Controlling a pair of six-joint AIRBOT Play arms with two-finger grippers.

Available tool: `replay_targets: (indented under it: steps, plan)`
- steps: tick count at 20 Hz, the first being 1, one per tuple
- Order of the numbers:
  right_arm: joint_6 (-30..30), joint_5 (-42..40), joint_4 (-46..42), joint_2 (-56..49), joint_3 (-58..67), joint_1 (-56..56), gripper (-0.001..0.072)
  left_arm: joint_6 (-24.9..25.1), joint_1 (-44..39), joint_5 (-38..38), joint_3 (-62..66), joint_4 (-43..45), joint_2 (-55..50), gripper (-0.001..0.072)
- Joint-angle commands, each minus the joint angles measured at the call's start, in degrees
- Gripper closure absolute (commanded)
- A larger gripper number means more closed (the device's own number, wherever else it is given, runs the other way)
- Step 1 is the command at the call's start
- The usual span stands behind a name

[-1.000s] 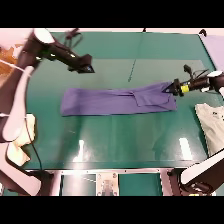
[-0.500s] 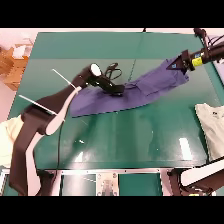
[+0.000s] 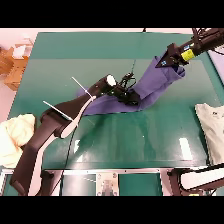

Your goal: Fold the shirts.

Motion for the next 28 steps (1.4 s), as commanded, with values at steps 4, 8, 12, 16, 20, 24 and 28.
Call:
replay_targets:
  steps: [4,8,12,16,20,24,28]
  plan:
    - [3.45,-0.46,-7.19,0.22,0.11,4.72,0.0694,-4.57,6.97,-11.23,0.59,3.04,4.79,0.069]
    - [6.75,-2.73,-7.19,0.2,0.11,8.61,0.0694,-9.97,18.67,-21.24,0.57,25.09,14.6,0.069]
    - [11.43,-13.84,-7.21,-1.88,0.11,16.98,0.0694,-12.7,30.69,-28.33,0.55,38.42,23.06,0.069]
    - [13.05,-28.5,-6.25,-10.54,0.11,29.49,0.0694,-14.23,39.58,-30.62,0.44,39.87,25.51,0.069]
    - [10.4,-52.81,4.07,-23.41,0.11,42.53,0.0351,-14.21,42.64,-29.83,0.33,40.17,25.51,0.0689]
    - [4.59,-45.33,4.92,-24.26,1.18,42.47,0.0139,-14.14,42.75,-28.85,0.33,39.71,25.51,0.069]
    - [6.05,-29.79,-6.99,-14.67,1.7,28.83,0.0151,-13.81,42.75,-28.98,0.33,38.84,25.51,0.069]
